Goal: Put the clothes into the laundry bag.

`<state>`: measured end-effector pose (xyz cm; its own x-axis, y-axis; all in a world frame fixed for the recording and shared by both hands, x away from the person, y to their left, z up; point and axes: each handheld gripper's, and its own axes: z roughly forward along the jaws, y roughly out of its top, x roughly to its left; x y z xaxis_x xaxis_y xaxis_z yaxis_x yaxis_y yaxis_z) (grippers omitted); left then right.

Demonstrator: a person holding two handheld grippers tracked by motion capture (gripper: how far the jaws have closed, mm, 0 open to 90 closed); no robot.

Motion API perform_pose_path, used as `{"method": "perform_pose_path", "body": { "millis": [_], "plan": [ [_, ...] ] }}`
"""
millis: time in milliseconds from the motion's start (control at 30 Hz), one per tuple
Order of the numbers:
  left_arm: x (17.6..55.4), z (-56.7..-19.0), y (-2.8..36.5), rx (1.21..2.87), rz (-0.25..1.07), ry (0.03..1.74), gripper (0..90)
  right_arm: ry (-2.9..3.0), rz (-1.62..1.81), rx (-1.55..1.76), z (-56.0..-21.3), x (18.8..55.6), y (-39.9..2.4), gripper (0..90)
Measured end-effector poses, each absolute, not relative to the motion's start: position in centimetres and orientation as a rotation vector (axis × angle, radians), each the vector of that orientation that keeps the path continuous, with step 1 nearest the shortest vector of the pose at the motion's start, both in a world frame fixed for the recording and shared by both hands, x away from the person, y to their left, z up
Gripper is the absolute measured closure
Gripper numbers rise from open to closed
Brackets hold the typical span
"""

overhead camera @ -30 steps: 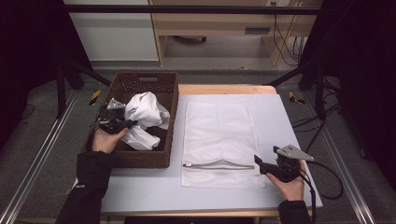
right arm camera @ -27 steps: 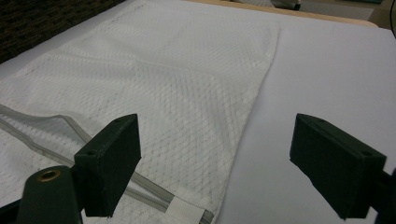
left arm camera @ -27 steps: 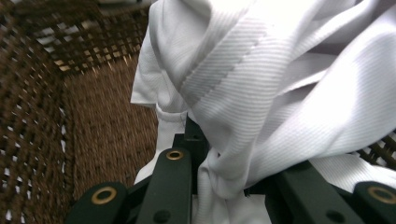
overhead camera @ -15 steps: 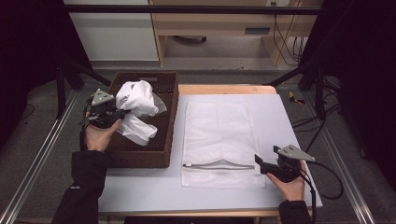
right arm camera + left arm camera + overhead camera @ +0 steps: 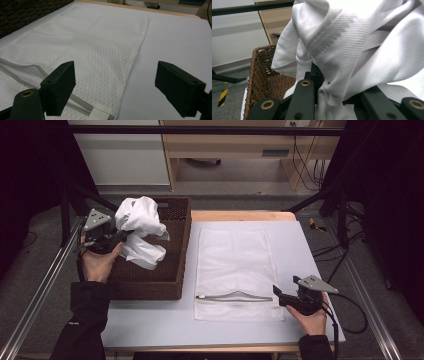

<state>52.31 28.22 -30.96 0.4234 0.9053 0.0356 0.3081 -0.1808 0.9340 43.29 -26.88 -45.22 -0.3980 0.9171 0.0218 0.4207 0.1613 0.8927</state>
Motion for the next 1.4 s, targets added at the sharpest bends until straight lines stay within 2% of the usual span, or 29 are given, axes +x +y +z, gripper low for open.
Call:
{"method": "perform_pose_path", "body": {
  "millis": [667, 1400],
  "plan": [
    [50.5, -28.1, 27.6, 1.659, 0.770, 1.022, 75.6, 1.878, 1.198, 1.261, -44.9, 43.1, -26.8, 13.0],
    [47.8, -25.1, 23.5, 1.653, 0.767, 0.898, 75.4, 1.865, 1.205, 1.260, -44.5, 42.9, -27.0, 12.2]
  ]
}}
